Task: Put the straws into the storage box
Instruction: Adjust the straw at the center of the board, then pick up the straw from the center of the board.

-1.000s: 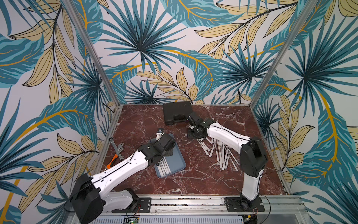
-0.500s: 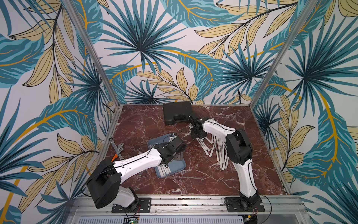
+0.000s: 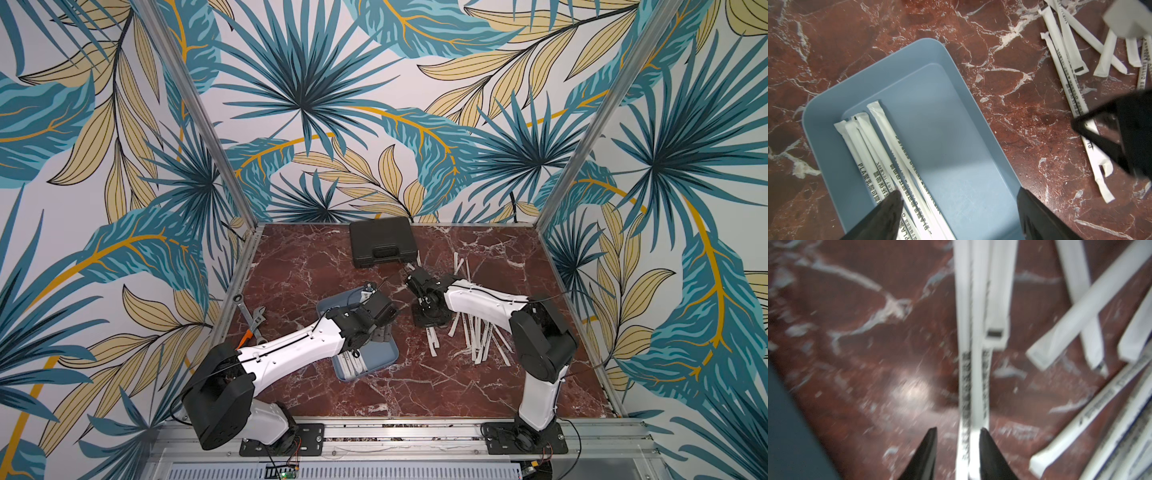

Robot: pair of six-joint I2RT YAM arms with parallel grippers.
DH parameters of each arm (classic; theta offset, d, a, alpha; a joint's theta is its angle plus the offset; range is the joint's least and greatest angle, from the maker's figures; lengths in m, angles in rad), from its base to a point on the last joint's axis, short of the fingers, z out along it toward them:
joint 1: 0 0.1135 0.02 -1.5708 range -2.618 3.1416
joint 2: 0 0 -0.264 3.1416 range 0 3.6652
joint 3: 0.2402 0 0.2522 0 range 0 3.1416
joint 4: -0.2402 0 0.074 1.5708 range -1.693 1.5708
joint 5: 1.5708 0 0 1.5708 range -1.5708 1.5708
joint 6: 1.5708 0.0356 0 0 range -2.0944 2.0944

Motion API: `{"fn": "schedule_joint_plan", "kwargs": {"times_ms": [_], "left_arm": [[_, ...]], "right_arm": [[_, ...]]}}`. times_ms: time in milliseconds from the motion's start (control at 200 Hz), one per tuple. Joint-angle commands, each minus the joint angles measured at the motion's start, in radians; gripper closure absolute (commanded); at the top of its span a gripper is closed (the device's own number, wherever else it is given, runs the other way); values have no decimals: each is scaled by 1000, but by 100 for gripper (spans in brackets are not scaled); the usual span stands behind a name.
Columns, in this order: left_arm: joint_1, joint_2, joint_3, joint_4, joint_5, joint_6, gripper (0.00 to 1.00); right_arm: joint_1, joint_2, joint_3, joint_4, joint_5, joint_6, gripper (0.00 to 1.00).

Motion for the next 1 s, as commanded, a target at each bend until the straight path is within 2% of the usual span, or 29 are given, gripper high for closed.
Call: {"fn": "schedule_joint_plan", "kwargs": {"times_ms": [0,55,95,175,220,371,611,846,997], "left_arm": [[33,-59,-24,-11,-20,11,9],[46,-76,-36,-7,-14,10,9],[55,-86,-44,-3,-9,11,9],[67,-101,-52,-3,4,10,9],[69,-108,-54,-9,8,7,9],[72,-128,-84,-1,13,-9,9],[74,-129,-94,7,23,-16,9],[85,-133,-89,-16,5,-13,9],[166,-218,-115,-88,-43,-9,9]], "right_arm": [[9,-91,-38,-15,-37,68,54],[7,-77,-34,-22,36,61,57],[4,-38,-8,-46,87,60,64],[6,28,41,-70,123,57,77],[8,52,60,-59,125,54,82],[5,129,104,-48,184,44,81],[0,184,82,-24,185,47,78],[35,198,83,4,137,41,92],[112,114,121,-66,162,45,95]]}}
